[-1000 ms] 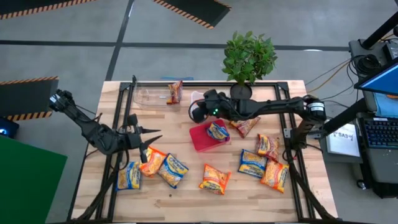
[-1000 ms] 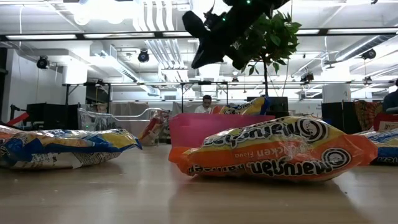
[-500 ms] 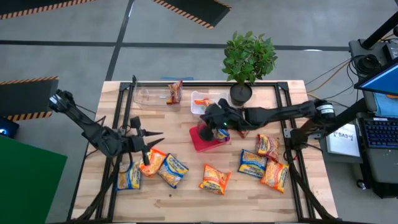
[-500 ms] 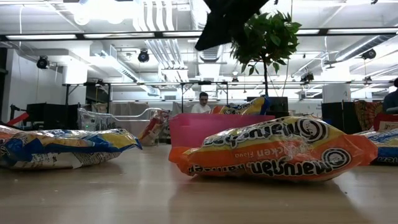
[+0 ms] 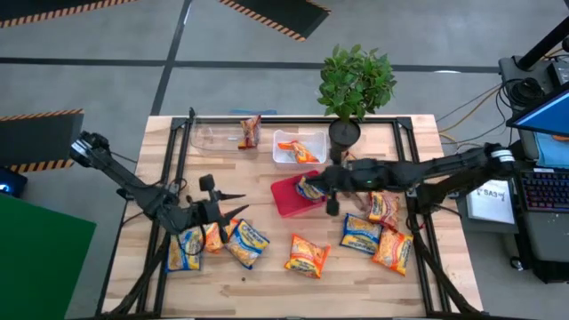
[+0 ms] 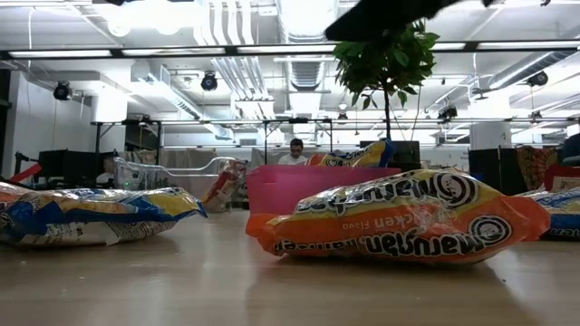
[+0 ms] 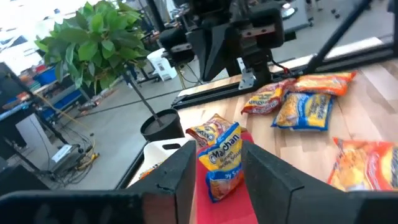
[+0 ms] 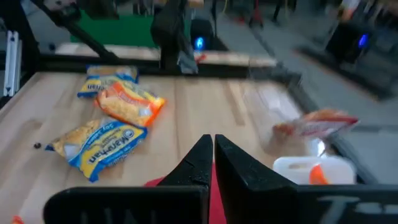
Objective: Sort Maruchan noodles
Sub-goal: Put the orange noodle pack into the white bin
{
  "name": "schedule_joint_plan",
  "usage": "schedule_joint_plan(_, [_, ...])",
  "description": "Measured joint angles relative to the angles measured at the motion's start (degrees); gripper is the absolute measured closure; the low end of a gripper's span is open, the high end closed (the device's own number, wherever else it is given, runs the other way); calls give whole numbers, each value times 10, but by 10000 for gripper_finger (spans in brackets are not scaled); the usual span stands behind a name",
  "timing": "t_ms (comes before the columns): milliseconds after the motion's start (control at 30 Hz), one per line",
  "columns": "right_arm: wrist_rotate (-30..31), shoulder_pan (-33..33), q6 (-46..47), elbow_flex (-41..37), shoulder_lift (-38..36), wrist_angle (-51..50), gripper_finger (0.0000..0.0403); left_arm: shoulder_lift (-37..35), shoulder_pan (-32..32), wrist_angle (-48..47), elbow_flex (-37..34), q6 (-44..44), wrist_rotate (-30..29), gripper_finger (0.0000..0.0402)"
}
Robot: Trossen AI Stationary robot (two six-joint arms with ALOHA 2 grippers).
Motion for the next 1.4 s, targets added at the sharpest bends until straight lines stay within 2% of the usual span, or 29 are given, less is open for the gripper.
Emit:
schedule_joint_plan(233, [-36,-5,-46,-115,-112,68,394,56,80,31,46,31,1,252])
schedule_joint_plan(300, [-37,-7,-50,-131,-142,71,394,73,113,28,62,54,22,249])
schedule_joint_plan(367, [-43,-7,-58,-144,-168,69,394,88,154,28,79,80,86,249])
schedule_joint_plan(500, [-46,-7,-92,-162,-218,69,394,119,247,12,107,120,258,248])
schedule_joint_plan(633, [-46,-7,-126,-169,-257,68,394,152,340,3,131,164,378,248])
schedule_joint_plan(767, [-46,-7,-136,-170,-280,50,394,201,426,-3,166,192,521,248])
schedule_joint_plan(833, [-46,-7,-136,-170,-287,35,394,232,465,-17,193,207,574,248])
schedule_joint_plan(1000, [-44,-7,-136,-171,-286,13,394,316,545,-92,259,259,660,248])
schedule_joint_plan(1100, [-41,-8,-130,-171,-285,3,394,358,579,-165,303,286,699,252])
schedule_joint_plan(1200, [-41,-8,-124,-172,-286,-1,394,399,603,-224,343,311,705,257])
schedule_joint_plan(1400, [-42,-12,-127,-173,-283,-1,394,465,632,-262,398,337,706,259])
